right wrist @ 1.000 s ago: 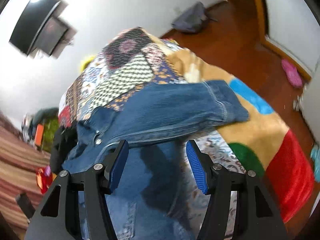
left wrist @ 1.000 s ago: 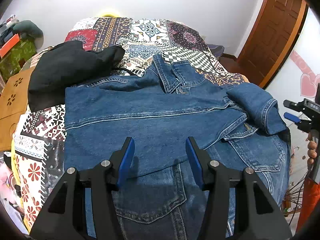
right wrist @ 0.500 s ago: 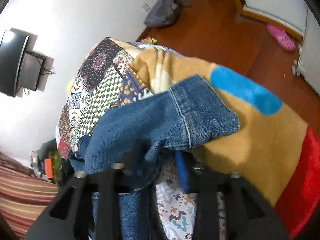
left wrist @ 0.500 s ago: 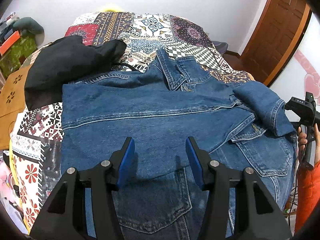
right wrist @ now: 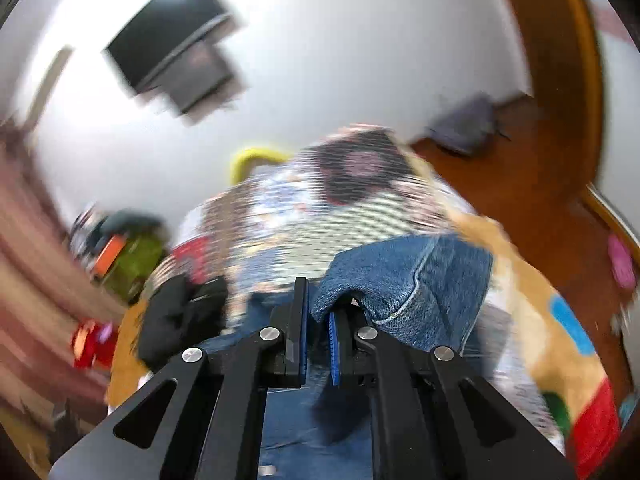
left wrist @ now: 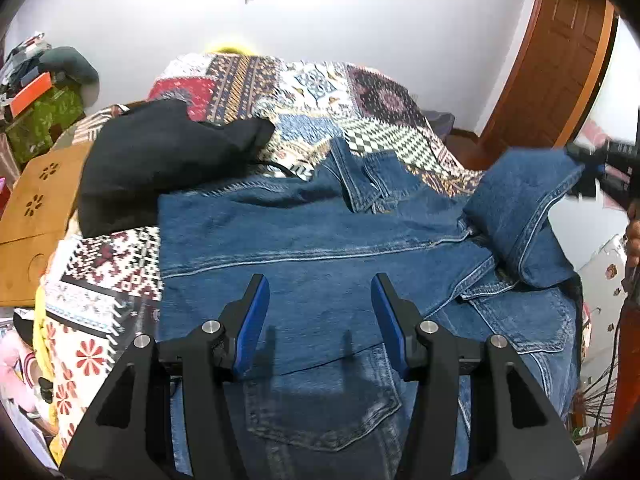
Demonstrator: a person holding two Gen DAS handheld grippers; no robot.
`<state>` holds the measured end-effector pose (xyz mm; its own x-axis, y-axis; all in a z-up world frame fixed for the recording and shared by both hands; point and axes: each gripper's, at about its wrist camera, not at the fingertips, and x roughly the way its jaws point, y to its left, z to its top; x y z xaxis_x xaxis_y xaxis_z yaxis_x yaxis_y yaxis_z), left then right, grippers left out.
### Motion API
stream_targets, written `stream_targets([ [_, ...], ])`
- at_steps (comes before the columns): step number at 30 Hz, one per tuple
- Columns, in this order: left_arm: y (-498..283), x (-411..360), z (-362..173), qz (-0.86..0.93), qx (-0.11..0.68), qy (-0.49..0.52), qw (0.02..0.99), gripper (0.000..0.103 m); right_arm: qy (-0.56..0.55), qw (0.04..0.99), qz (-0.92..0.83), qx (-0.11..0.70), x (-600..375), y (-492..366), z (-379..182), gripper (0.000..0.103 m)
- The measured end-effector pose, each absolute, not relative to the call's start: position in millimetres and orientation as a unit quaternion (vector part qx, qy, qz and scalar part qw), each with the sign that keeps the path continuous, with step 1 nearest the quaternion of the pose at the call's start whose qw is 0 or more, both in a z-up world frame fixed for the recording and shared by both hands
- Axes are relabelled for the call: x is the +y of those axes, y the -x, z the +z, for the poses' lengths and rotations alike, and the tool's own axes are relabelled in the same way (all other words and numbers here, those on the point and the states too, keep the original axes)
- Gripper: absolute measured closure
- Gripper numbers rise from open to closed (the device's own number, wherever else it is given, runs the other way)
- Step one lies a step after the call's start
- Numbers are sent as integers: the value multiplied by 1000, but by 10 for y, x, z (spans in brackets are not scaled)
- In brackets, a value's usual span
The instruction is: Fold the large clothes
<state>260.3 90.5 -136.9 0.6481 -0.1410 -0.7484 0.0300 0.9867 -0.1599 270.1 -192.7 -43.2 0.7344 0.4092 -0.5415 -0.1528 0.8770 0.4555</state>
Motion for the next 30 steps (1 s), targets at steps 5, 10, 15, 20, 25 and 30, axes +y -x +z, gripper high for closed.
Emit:
stream_targets([
  [5, -2430, 1137, -1240, -37, 399, 75, 913, 51, -118, 899, 234, 350, -926, -2633, -435, 96],
  [10, -2249, 1379, -1183, -21, 392, 82, 916, 51, -43, 856, 279, 433, -65, -2602, -1053, 96],
  [15, -2108, 1638, -1251, -1, 399, 103, 911, 51, 28, 802, 283, 525, 380, -2479, -1860, 95],
  [20, -2078, 1749, -1388, 12, 419, 112, 901, 51, 42, 765, 293, 572, 415, -2330, -2126, 77],
  [25, -2150, 1685, -1507, 15, 440, 107, 892, 51, 16, 762, 306, 570, 116, -2244, -1923, 52],
  [30, -2268, 1501, -1565, 3, 453, 92, 887, 51, 15, 801, 274, 532, -351, -2224, -1646, 50],
])
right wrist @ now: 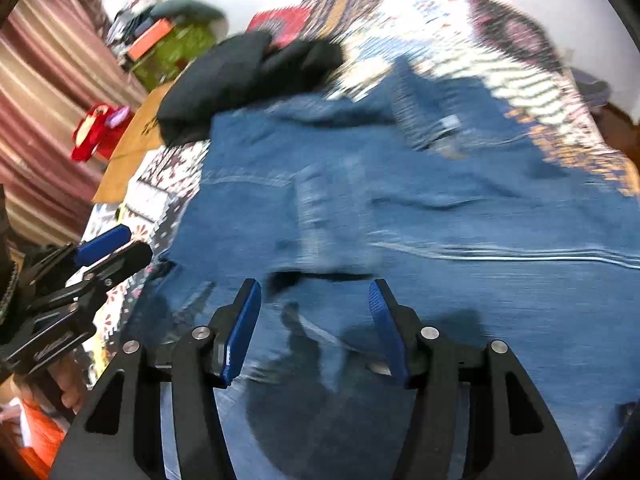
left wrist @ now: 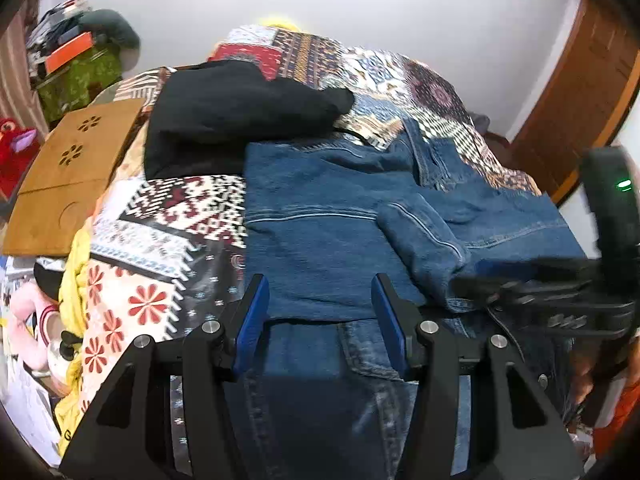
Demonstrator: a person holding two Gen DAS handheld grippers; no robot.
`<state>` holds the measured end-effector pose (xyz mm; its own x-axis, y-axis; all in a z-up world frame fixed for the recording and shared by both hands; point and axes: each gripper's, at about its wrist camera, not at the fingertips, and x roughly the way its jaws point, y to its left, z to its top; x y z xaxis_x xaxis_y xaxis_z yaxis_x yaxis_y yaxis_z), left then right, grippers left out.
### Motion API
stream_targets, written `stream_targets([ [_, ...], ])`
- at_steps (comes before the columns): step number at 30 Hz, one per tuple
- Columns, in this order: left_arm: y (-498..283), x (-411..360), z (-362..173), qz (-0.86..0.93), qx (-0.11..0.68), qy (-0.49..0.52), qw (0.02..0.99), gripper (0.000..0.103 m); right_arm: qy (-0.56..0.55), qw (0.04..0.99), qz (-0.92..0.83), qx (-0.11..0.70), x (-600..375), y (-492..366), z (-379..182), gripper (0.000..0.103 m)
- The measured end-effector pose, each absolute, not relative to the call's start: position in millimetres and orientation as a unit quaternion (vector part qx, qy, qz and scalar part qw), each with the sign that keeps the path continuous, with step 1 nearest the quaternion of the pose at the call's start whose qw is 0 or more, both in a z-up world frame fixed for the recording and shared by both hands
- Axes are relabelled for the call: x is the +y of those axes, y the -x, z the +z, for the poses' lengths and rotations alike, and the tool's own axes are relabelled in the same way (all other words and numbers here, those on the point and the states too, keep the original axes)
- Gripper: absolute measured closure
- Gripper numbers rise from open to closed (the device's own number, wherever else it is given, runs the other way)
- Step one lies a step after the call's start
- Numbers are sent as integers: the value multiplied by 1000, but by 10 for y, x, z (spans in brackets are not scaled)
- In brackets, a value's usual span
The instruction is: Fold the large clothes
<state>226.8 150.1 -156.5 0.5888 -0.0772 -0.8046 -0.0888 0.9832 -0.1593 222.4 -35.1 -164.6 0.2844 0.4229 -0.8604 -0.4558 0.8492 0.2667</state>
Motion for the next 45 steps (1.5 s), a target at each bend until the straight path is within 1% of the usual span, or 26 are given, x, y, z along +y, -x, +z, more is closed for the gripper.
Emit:
stream_targets([
  [7, -2535, 1020, -1579, -34, 467, 31, 883, 51, 2, 861, 163, 481, -1317, -2274, -1406, 50],
  [12, -2752, 597, -1808, -65, 499, -22, 864, 49, -23, 879, 97, 467, -1886, -2282, -1336, 50],
  [17, -2969, 329, -2186, -58, 539, -59, 838, 49, -56, 879, 46, 472, -2298, -2262, -1474, 49],
  [20, -3064, 233, -2213, -50, 526, -85, 845, 49, -77, 871, 41, 484, -2413, -2259, -1587, 49],
  [22, -3134, 231, -2187, -46, 520, -84, 849, 49, -89, 864, 44, 493, -2423, -2283, -1656, 49],
  [23, -3159, 232, -2171, -46, 518, -83, 850, 51, -92, 863, 45, 495, -2414, -2298, -1665, 49],
  [24, -3188, 243, -2138, -46, 511, -79, 855, 61, -92, 864, 46, 493, -2428, -2300, -1649, 49],
  [25, -3211, 269, -2100, -43, 506, -77, 858, 68, -91, 866, 47, 490, -2435, -2303, -1627, 49],
  [26, -3242, 311, -2044, -43, 501, -69, 861, 84, -91, 869, 49, 483, -2418, -2318, -1578, 49],
  [27, -3261, 387, -1945, -52, 495, -43, 866, 95, -91, 872, 49, 478, -2431, -2317, -1552, 49],
  [28, -3276, 419, -1882, -53, 489, -31, 870, 96, -91, 876, 48, 471, -2421, -2325, -1501, 49],
  [32, -3229, 676, -1390, -50, 428, 21, 902, 97, -84, 884, 51, 457, -2386, -2344, -1455, 48],
  [34, -3153, 762, -1224, -44, 400, 23, 915, 97, -77, 878, 56, 468, -2328, -2367, -1565, 44],
  [36, -3078, 827, -1179, -34, 388, 17, 921, 97, -59, 867, 57, 491, -2223, -2405, -1748, 43],
  [38, -3029, 896, -1229, -29, 392, 20, 919, 96, -43, 860, 54, 505, -2157, -2410, -1903, 43],
  [39, -3021, 950, -1302, -26, 402, 23, 915, 93, -42, 864, 52, 499, -2148, -2391, -1908, 41],
  [40, -3032, 994, -1374, -22, 411, 24, 911, 93, -41, 869, 50, 491, -2145, -2368, -1904, 35],
  [41, -3042, 1051, -1477, -11, 425, 24, 905, 92, -42, 868, 50, 493, -2147, -2363, -1902, 34],
  [42, -3037, 1118, -1590, 0, 440, 26, 897, 88, -44, 867, 52, 494, -2154, -2356, -1900, 34],
  [44, -3015, 1283, -1784, 5, 467, 50, 883, 87, -48, 865, 54, 496, -2181, -2362, -1895, 34],
  [45, -2976, 1362, -1846, 0, 474, 65, 878, 83, -47, 865, 54, 497, -2182, -2356, -1893, 34],
])
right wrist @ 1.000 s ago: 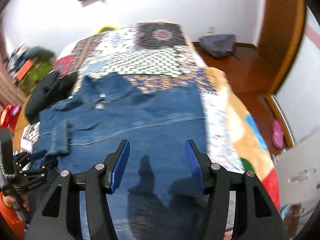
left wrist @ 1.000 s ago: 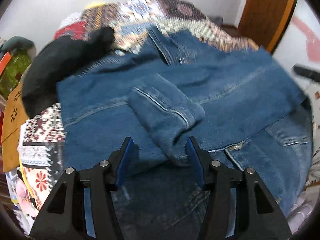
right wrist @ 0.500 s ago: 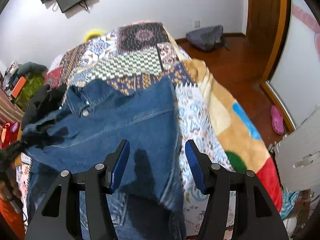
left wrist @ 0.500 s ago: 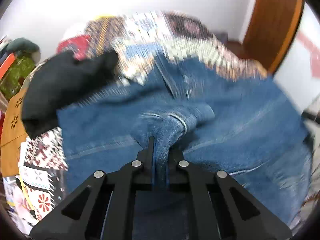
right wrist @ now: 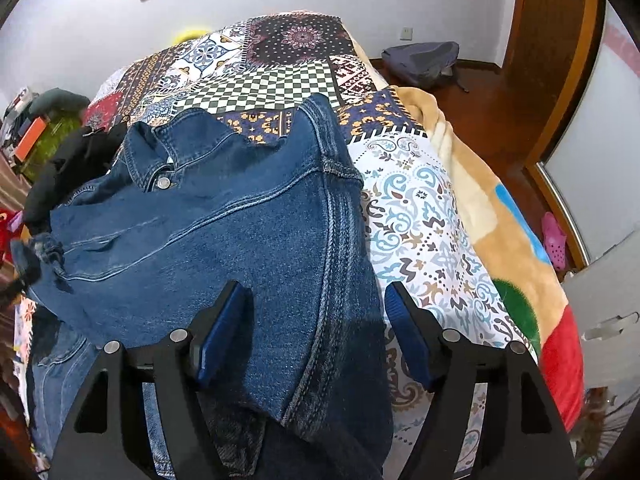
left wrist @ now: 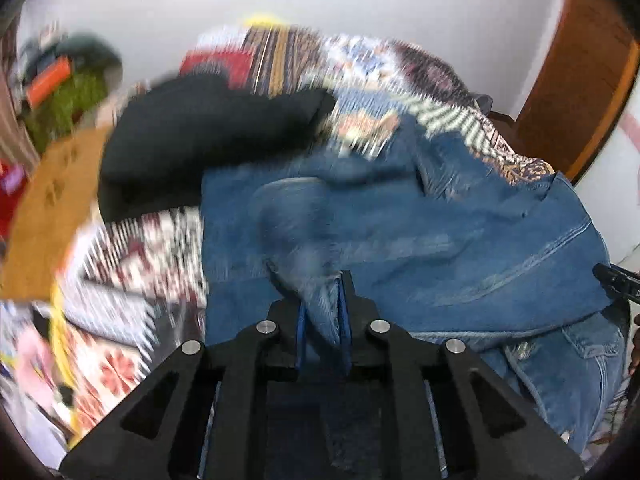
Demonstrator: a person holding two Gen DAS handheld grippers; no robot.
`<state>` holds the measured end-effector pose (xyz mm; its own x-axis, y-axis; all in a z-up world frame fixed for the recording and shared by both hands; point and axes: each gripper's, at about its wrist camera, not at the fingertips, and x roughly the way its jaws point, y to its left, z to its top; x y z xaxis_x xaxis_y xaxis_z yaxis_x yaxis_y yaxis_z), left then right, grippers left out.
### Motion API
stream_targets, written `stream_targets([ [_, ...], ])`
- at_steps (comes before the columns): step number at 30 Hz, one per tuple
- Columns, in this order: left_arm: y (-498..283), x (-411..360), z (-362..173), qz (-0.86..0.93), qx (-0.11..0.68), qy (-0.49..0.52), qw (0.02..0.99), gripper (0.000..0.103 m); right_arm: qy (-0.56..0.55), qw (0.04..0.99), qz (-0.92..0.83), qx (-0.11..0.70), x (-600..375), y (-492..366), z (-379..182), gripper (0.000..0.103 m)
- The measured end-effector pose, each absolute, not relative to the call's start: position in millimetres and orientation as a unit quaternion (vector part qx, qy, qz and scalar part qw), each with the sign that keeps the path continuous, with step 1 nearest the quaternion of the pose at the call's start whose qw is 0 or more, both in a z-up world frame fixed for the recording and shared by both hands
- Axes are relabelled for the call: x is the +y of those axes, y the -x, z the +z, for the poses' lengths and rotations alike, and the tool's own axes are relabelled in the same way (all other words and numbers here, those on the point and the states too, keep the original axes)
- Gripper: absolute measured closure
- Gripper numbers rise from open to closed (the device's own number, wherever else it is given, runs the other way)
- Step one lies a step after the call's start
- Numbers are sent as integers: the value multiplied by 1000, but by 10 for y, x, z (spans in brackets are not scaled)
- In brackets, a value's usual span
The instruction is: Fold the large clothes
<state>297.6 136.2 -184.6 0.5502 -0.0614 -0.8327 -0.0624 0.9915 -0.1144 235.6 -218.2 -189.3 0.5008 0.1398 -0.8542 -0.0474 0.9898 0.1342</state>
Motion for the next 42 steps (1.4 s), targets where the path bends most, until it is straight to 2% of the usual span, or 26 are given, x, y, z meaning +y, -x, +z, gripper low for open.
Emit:
stream_targets([
  [1, -2936, 1439, -1922, -5, 484, 83, 871, 81, -45, 865, 54, 497, -2183, -2347, -1895, 34],
  [3, -2873, 1502, -2008, 13, 495, 82, 865, 65, -42, 865, 53, 498, -2185, -2342, -1892, 34],
  [4, -2837, 1530, -2047, 33, 499, 69, 863, 64, -42, 865, 52, 498, -2182, -2335, -1890, 34],
  [5, -2807, 1556, -2095, 46, 507, 65, 858, 54, -43, 864, 51, 499, -2190, -2332, -1888, 34],
  [9, -2680, 1684, -2213, 45, 519, 95, 848, 43, -43, 862, 50, 503, -2151, -2309, -1862, 34],
  [20, -2415, 1711, -1571, 49, 467, 66, 880, 41, -2, 882, 65, 467, -2103, -2024, -1455, 34],
  [24, -2241, 1789, -1302, 53, 440, 64, 894, 29, 0, 892, 73, 445, -2119, -1878, -1289, 34],
  [27, -2094, 1858, -1191, 55, 431, 63, 899, 25, 2, 899, 76, 432, -2159, -1731, -1203, 34],
  [33, -1815, 1974, -1326, 41, 464, 87, 881, 24, 2, 896, 72, 439, -2248, -1542, -1290, 34],
  [42, -1540, 1976, -2077, -3, 551, 169, 817, 24, -53, 860, 71, 503, -2444, -1373, -1806, 34],
])
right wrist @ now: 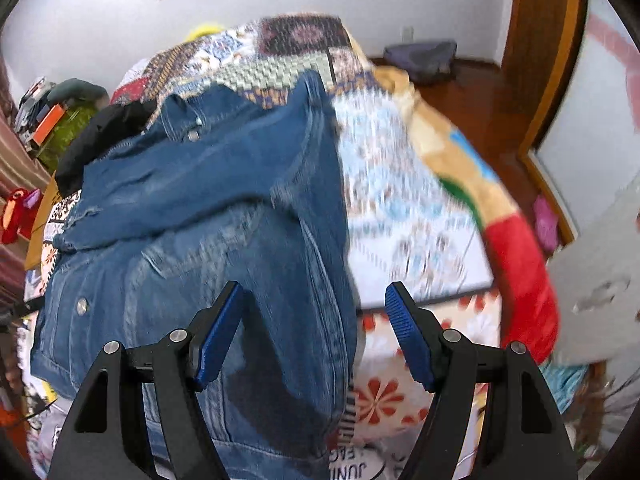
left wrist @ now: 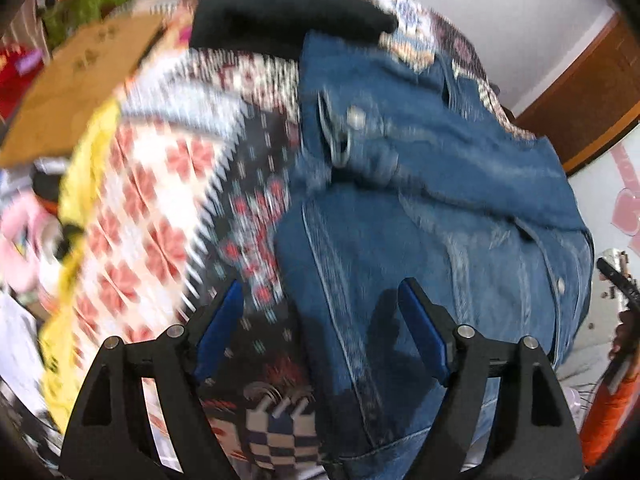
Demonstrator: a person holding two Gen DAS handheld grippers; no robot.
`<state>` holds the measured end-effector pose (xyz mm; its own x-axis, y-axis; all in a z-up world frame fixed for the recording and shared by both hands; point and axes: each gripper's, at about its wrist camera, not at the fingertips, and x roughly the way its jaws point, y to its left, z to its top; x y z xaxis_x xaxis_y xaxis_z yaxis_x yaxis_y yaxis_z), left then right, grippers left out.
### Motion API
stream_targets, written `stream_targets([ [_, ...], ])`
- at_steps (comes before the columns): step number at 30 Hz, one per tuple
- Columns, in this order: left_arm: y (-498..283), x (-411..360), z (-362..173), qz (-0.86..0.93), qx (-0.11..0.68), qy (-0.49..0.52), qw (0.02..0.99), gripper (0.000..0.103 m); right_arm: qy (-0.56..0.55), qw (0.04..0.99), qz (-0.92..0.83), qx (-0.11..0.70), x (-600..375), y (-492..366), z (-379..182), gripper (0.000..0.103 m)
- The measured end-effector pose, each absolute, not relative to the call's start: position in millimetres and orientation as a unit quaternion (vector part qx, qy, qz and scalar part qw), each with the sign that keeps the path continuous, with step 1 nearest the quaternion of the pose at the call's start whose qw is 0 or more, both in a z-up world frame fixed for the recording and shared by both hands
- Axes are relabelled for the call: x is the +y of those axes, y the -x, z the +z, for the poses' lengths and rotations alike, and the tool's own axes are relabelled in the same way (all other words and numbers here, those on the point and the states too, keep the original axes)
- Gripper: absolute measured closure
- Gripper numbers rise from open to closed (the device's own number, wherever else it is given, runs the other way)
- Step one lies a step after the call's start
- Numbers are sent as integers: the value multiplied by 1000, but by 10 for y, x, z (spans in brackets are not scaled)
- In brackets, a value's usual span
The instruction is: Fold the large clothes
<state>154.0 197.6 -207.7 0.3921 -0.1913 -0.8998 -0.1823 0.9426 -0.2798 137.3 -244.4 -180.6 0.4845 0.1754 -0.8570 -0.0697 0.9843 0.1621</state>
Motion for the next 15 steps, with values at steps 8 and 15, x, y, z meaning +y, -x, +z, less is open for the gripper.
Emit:
stream_targets([
  [8, -1407, 1722, -2229, -66, 550, 221, 802, 24, -127, 846, 96, 508, -2530, -1299, -2014, 39],
  [15, -1435, 1479, -2046, -88, 534, 188, 820, 73, -125, 855, 140, 484, -2372, -1300, -1877, 91],
])
